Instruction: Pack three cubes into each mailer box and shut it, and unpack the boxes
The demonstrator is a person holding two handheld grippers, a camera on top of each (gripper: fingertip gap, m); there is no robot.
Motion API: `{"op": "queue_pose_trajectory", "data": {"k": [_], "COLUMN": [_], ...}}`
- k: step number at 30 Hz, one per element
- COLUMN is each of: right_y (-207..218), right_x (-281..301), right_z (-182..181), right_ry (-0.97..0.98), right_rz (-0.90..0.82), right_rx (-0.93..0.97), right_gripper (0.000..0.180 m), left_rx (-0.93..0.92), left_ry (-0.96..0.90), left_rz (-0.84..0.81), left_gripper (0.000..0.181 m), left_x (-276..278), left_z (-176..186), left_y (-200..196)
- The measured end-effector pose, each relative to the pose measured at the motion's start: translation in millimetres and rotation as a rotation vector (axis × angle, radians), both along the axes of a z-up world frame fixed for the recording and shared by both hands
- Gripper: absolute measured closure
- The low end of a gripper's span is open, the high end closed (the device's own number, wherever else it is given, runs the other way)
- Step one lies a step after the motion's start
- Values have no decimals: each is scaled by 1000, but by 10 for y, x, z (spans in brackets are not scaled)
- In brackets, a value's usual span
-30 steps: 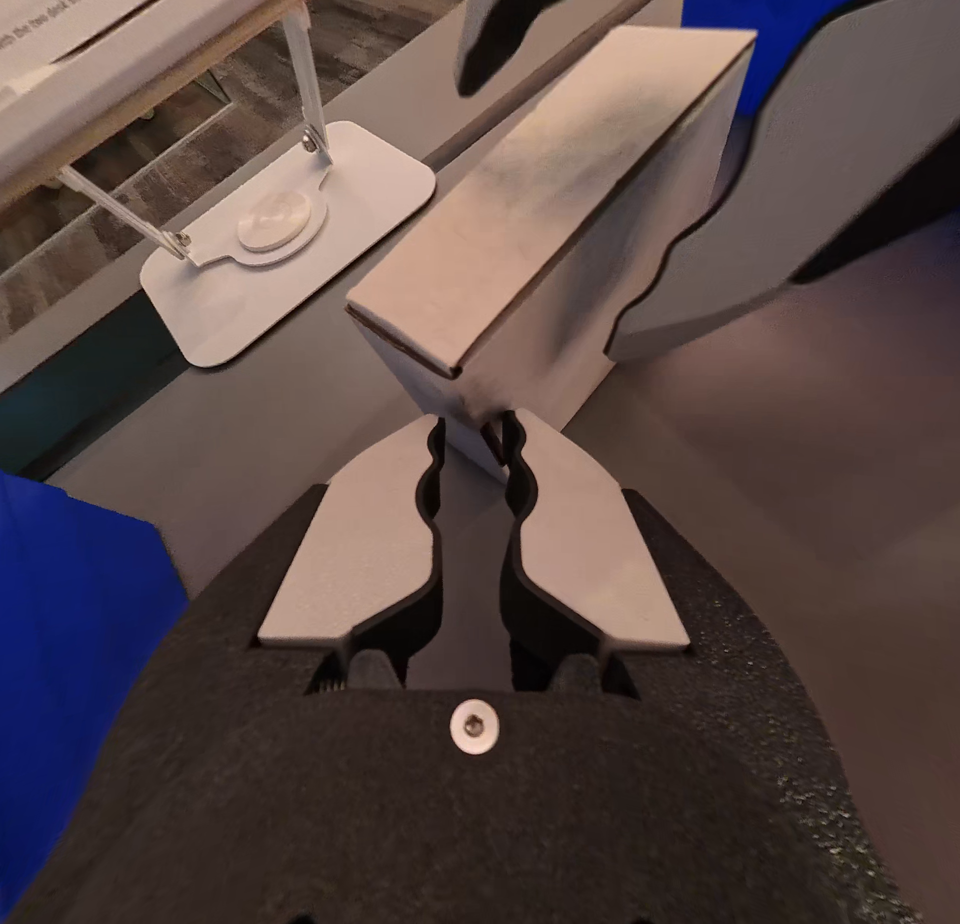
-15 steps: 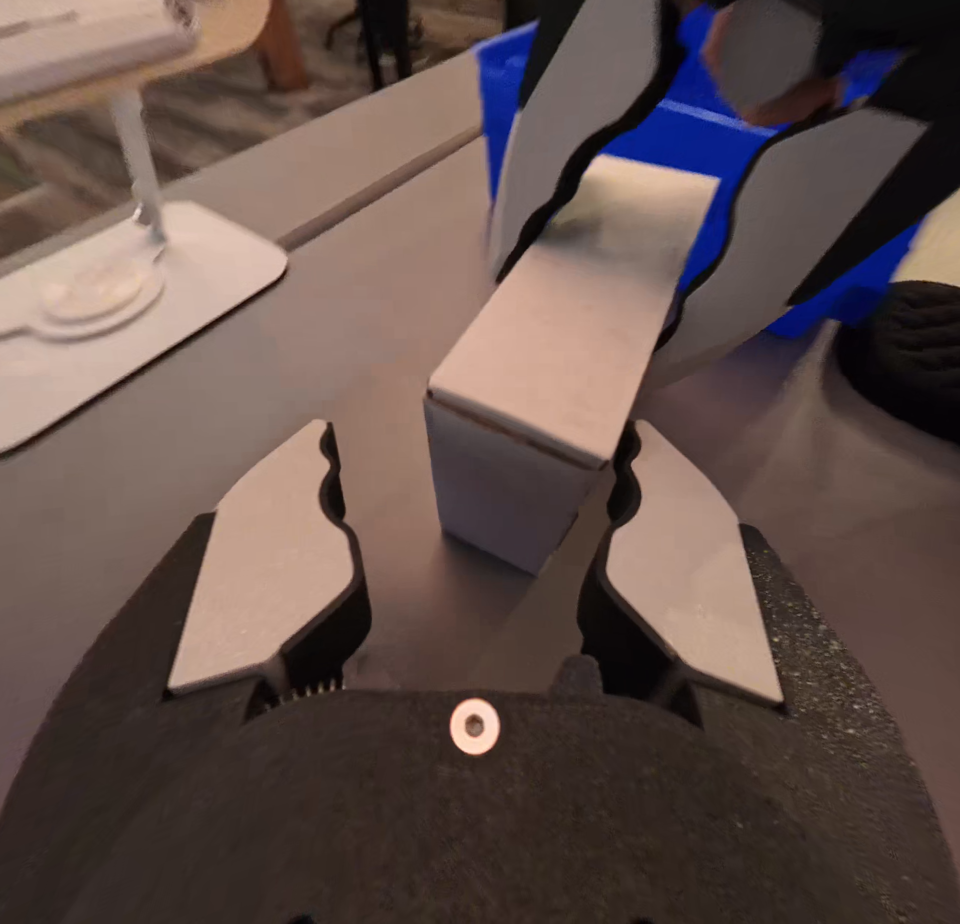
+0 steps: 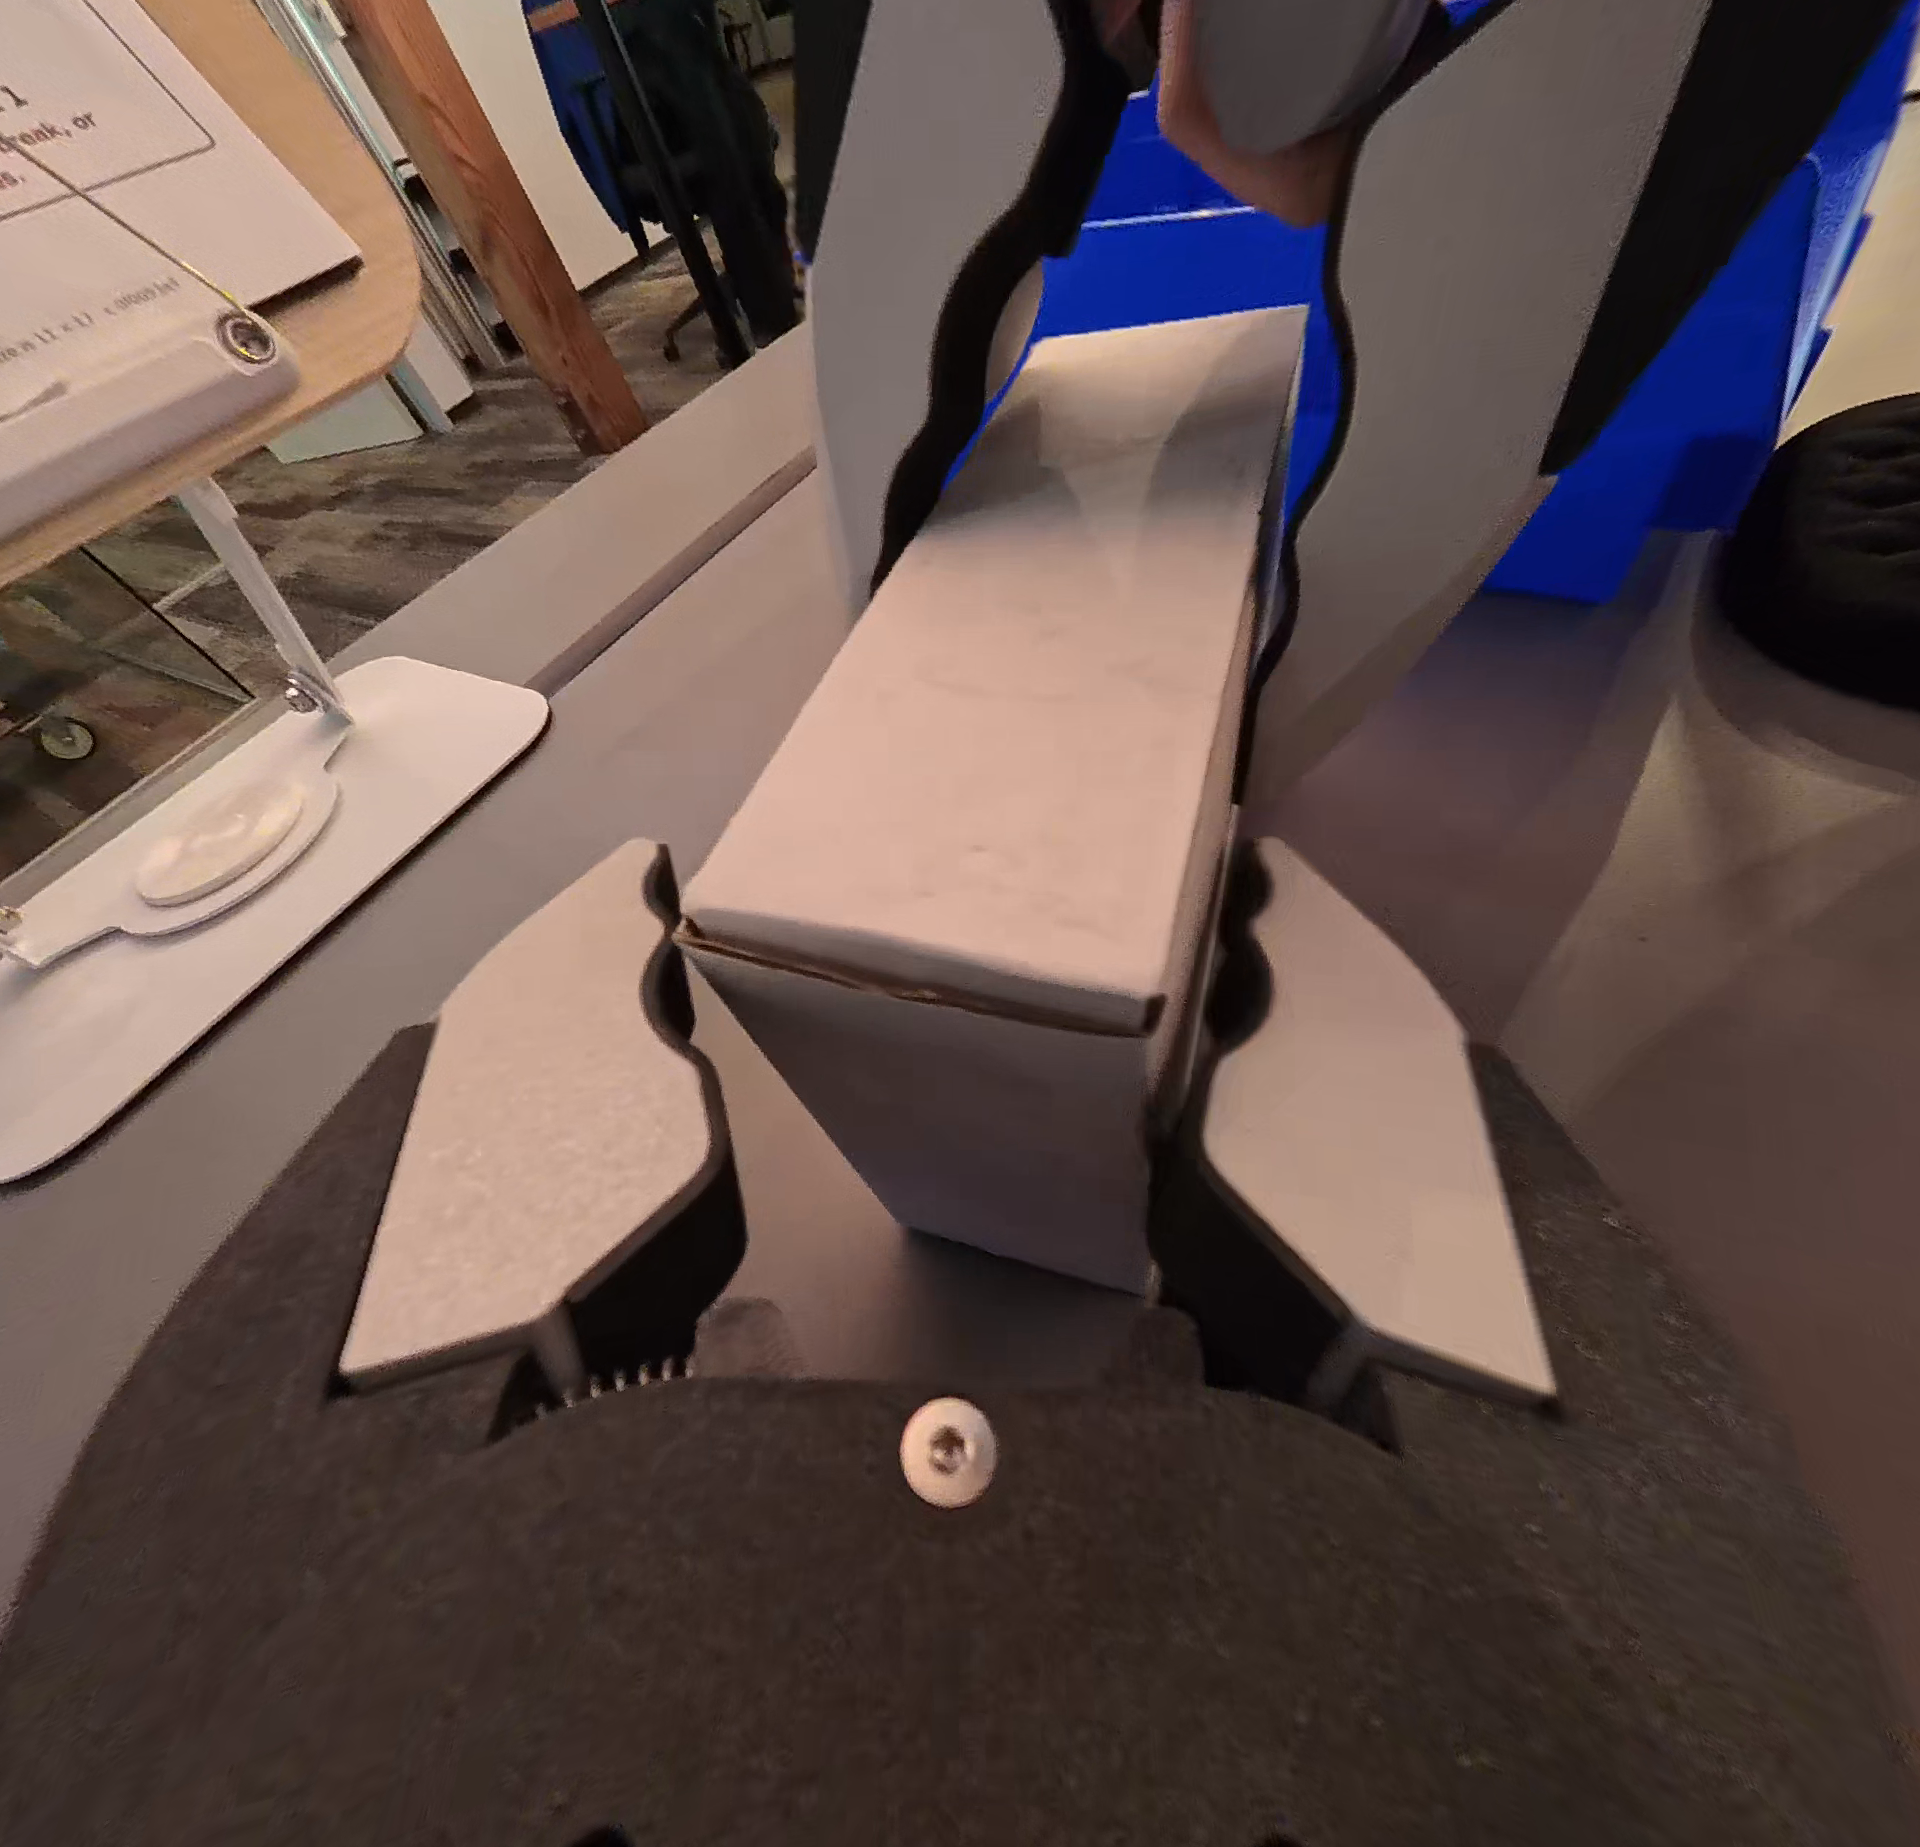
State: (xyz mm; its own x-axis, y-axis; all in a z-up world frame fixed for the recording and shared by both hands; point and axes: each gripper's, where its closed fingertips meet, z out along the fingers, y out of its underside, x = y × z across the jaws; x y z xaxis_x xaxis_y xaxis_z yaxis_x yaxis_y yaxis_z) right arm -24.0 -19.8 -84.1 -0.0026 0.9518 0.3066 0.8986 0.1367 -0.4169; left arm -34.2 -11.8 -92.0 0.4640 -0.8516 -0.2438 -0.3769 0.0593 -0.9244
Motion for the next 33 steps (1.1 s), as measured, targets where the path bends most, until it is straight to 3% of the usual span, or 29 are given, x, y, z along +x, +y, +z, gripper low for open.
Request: {"op": "queue_pose_trajectory", "data": {"k": [2,14,18,22,33], "right_y": [-3,68,79,-19,-186], "right_x": [5,31,-111,-330,-478], "right_z": [-7,-52,254,468,398], "right_ry": [-12,-86,6,90,5], "right_rz": [-6,-59,-30,30,156], "right_rx": [6,48,188,270,335], "right_gripper": [111,106,108,124,164], "left_rx": [-20,-101,-129,-134,-130], "left_ry": [3,5,-12,-16,-14], "left_rz": [-45,-30,-17,-9,0], "left_gripper": [93,93,96,97,98], "left_x": [24,22,-7,-25,-33], "left_z": [-13,-59,-57,-56,-57], "left_y": [-45,6,40,57,71]}}
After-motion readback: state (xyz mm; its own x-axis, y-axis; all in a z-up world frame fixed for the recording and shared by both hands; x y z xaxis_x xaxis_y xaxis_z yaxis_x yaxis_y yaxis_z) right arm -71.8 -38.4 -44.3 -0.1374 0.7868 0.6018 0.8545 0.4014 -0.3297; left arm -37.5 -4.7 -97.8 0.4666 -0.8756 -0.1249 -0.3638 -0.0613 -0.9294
